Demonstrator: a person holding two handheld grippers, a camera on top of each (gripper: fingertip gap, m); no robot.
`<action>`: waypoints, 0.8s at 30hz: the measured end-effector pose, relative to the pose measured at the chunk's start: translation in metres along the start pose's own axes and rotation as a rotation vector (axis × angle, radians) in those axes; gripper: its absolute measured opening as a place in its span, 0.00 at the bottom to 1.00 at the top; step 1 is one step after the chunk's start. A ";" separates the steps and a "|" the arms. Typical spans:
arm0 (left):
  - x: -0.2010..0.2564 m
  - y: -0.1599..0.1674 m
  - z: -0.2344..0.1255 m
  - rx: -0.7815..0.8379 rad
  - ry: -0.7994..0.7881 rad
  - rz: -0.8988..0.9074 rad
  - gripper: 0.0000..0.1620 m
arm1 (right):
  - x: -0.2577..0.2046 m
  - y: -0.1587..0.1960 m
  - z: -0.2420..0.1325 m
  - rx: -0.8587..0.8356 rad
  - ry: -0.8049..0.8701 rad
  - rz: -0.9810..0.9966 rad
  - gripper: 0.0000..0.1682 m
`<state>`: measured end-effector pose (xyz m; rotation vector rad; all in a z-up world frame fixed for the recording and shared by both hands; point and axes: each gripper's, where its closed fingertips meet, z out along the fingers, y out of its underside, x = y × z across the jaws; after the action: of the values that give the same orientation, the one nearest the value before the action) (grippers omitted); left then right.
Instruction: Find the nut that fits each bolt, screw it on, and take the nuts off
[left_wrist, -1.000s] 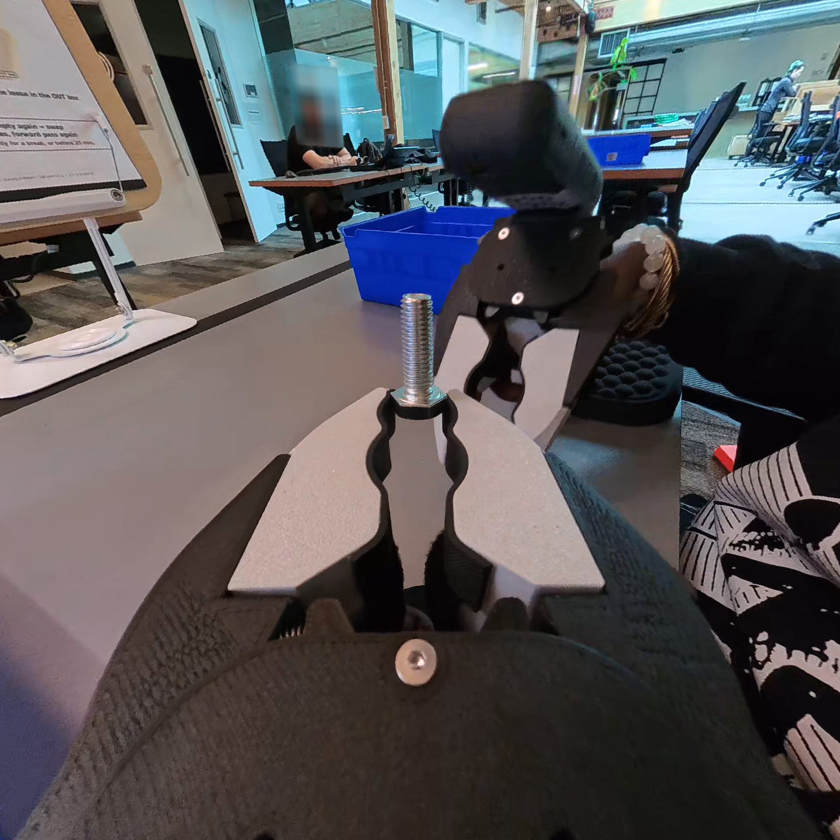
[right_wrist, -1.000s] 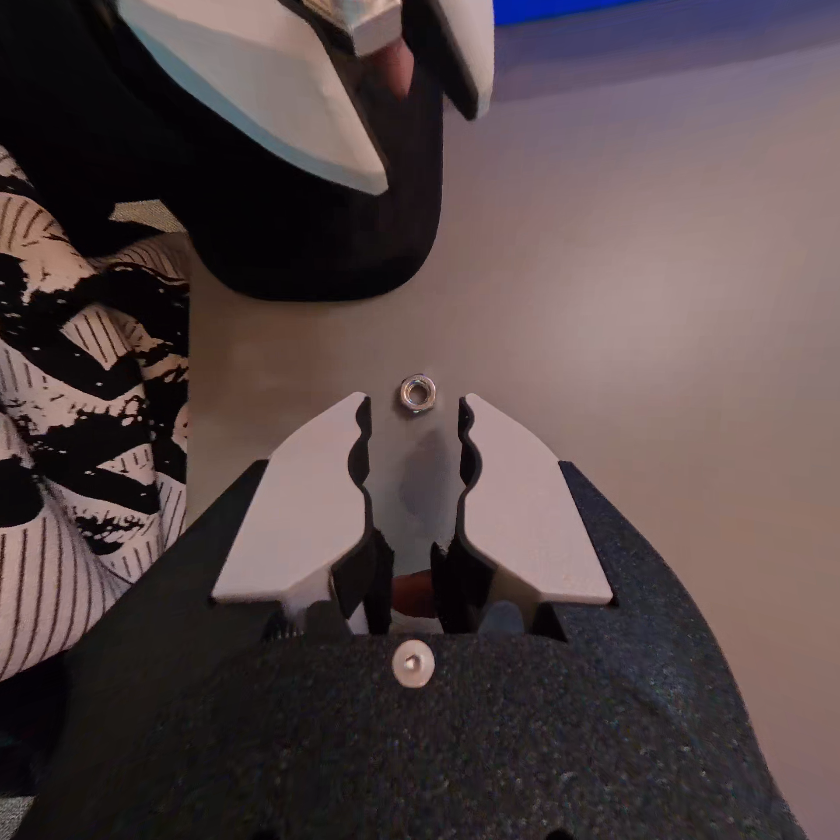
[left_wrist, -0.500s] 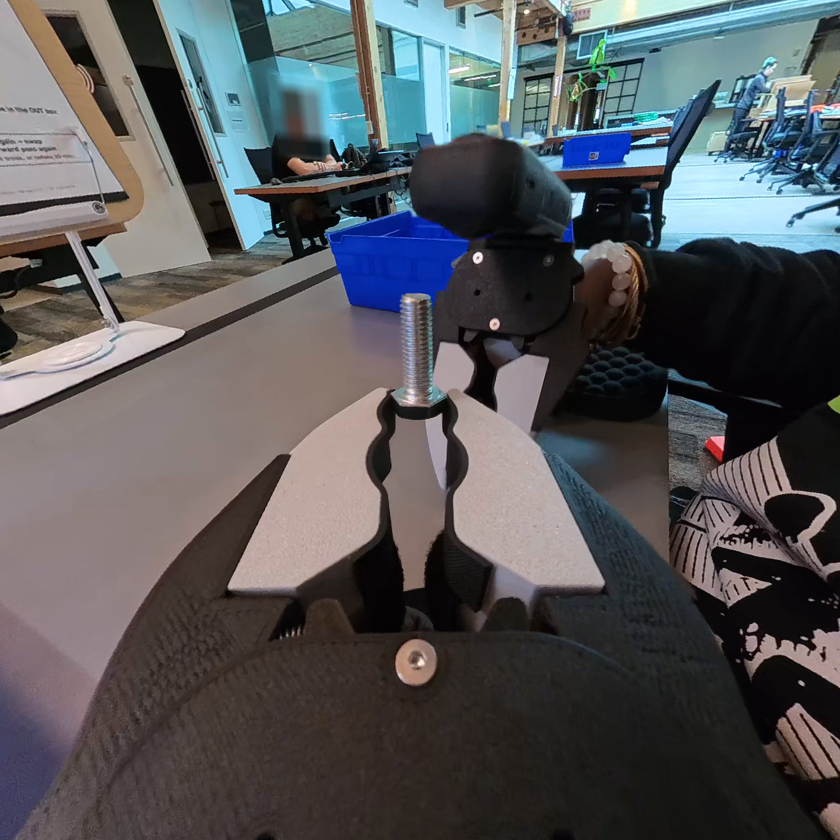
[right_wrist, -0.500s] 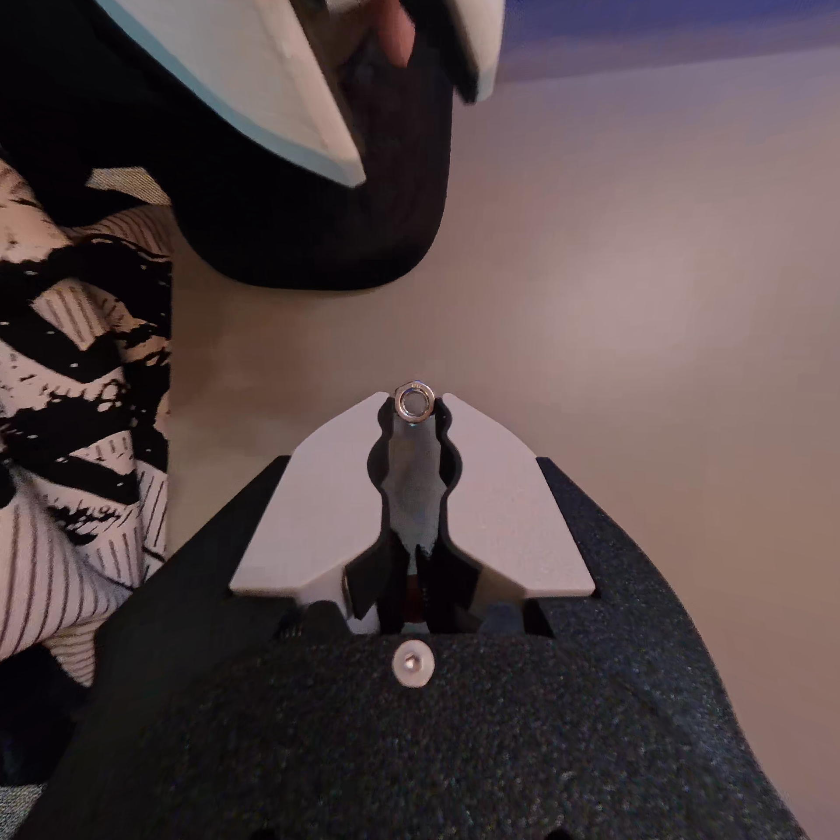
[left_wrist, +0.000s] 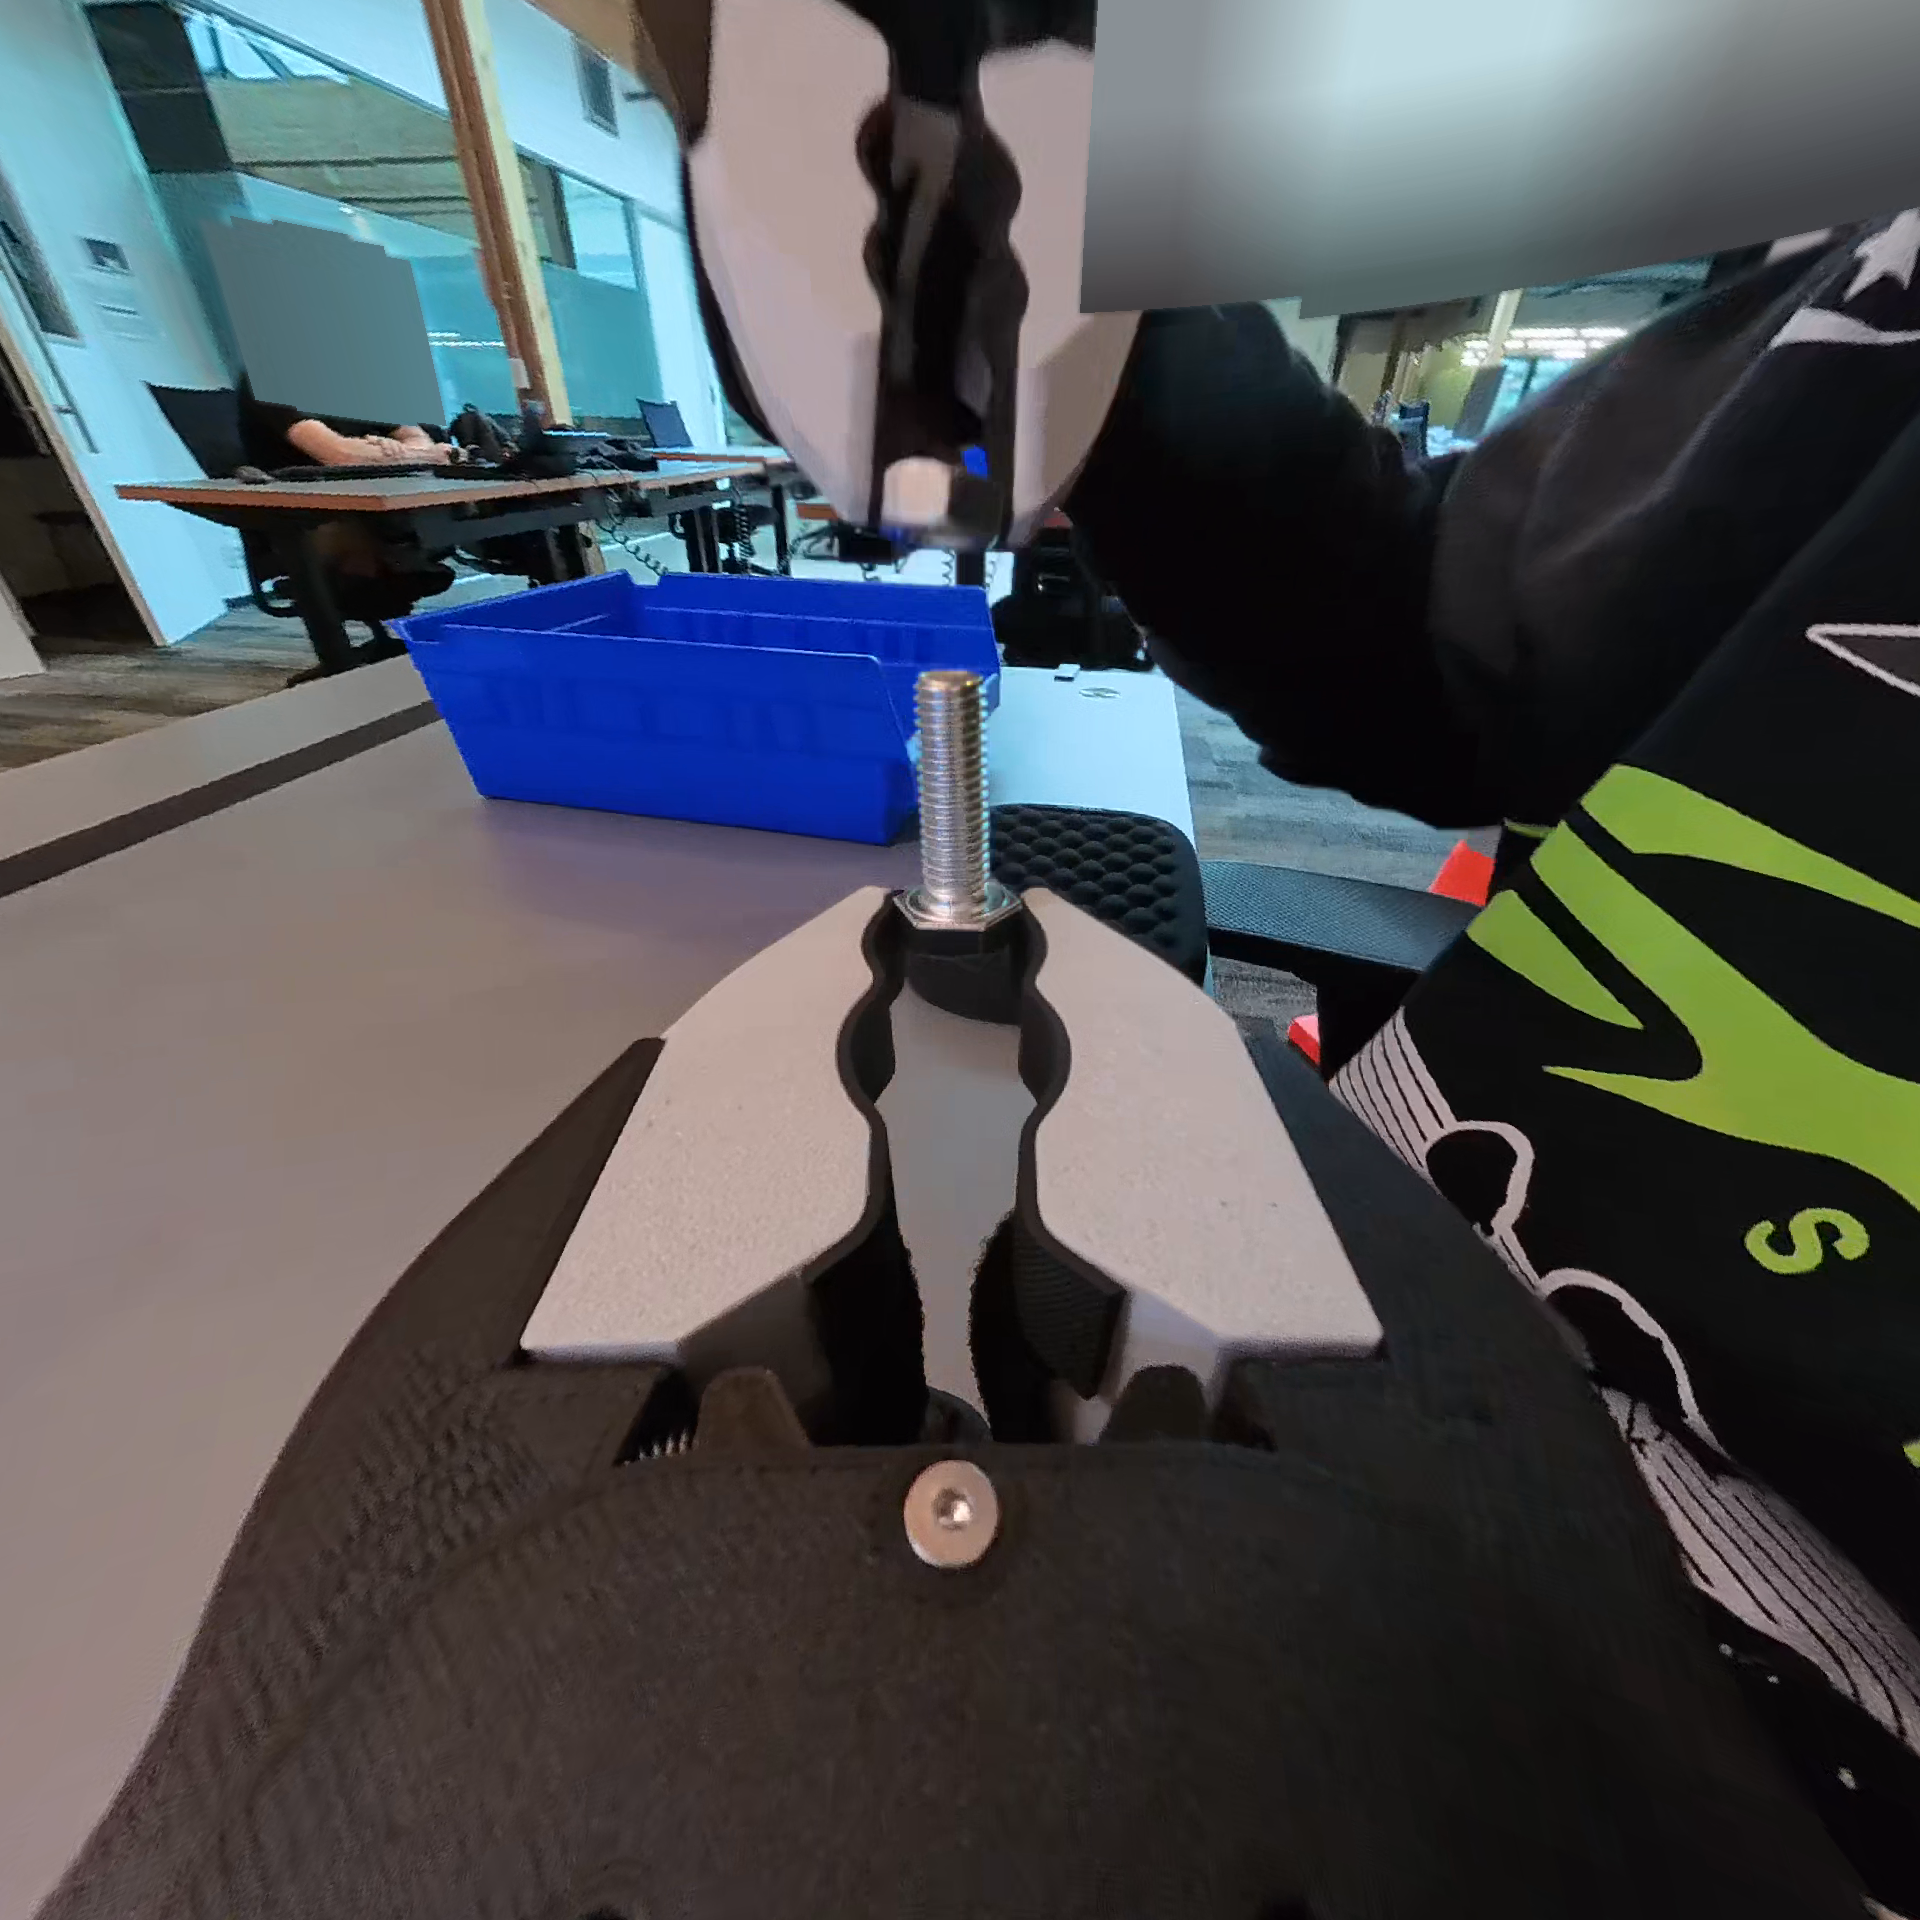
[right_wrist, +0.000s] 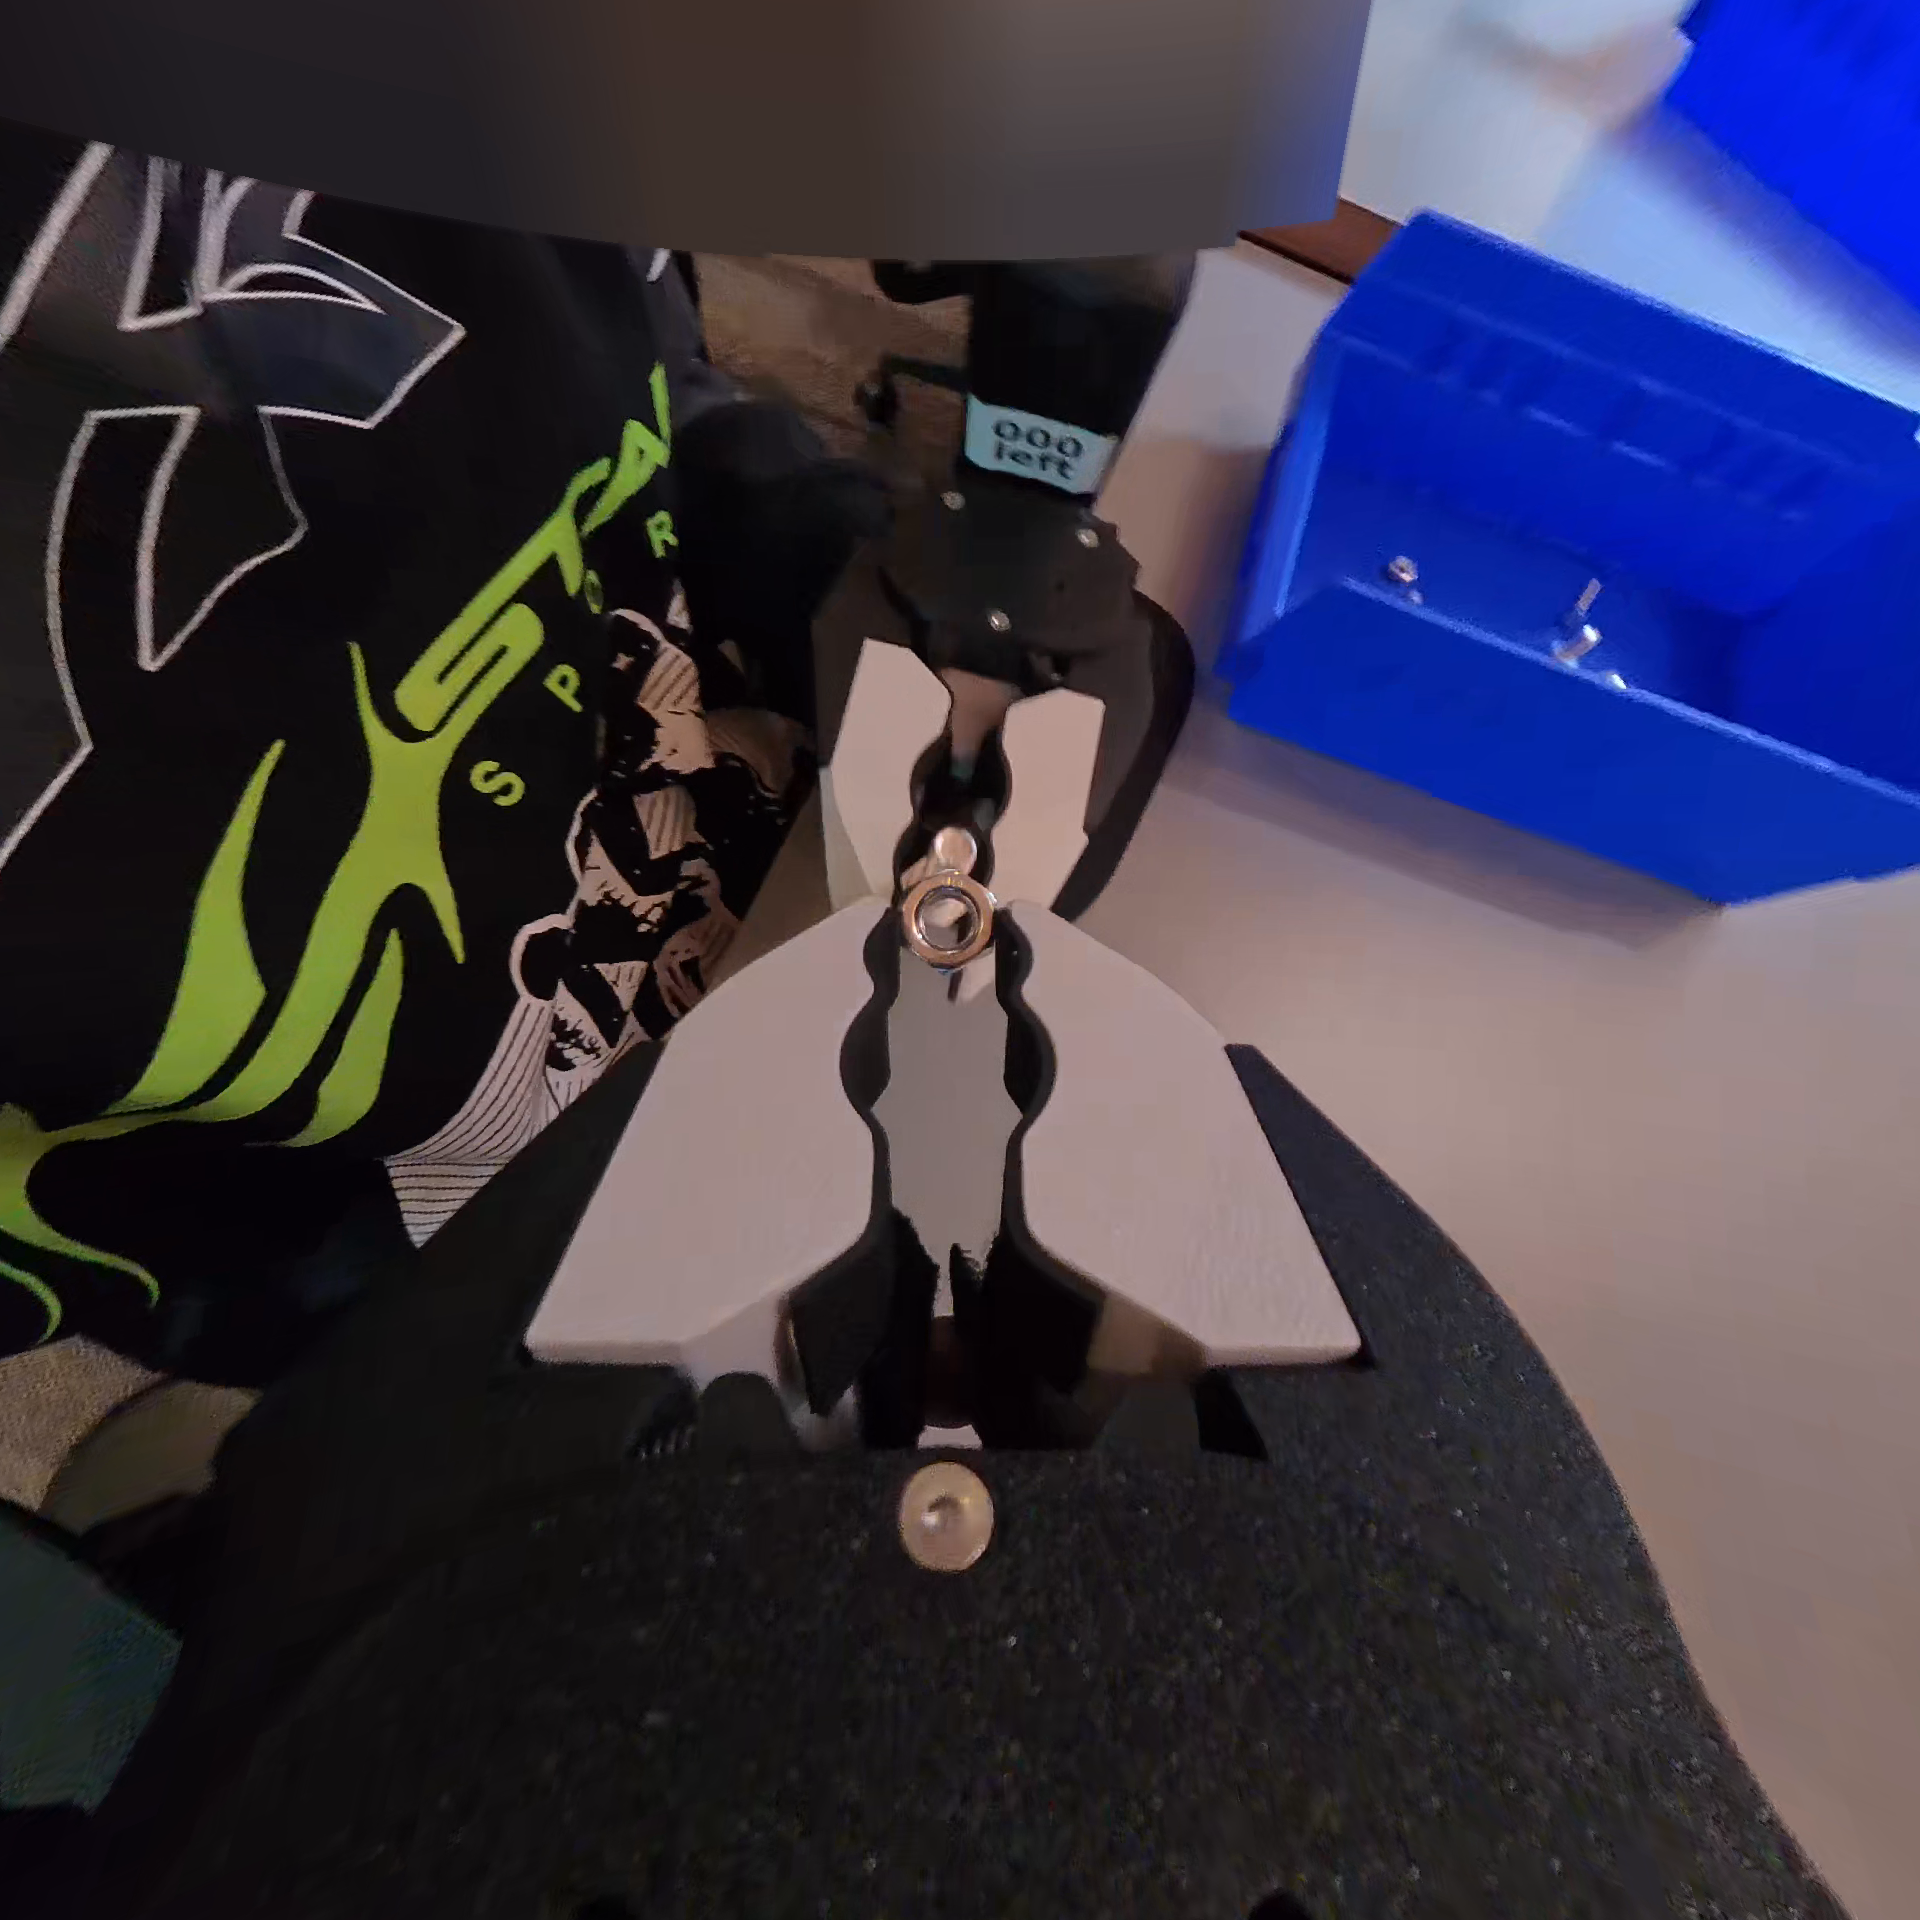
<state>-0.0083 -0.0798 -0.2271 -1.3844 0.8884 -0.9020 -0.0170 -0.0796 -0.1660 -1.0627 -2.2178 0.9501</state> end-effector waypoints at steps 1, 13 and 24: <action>0.002 0.000 0.001 -0.004 0.010 0.004 0.12 | -0.002 -0.005 0.002 -0.006 -0.028 -0.022 0.10; 0.005 0.005 0.003 -0.025 0.043 0.000 0.12 | -0.005 0.001 0.028 -0.159 -0.153 -0.098 0.11; -0.004 0.008 0.004 -0.058 -0.045 0.001 0.12 | 0.001 0.008 0.029 -0.215 -0.131 -0.014 0.11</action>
<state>-0.0061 -0.0740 -0.2351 -1.4480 0.8872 -0.8472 -0.0336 -0.0862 -0.1900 -1.1048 -2.4757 0.8100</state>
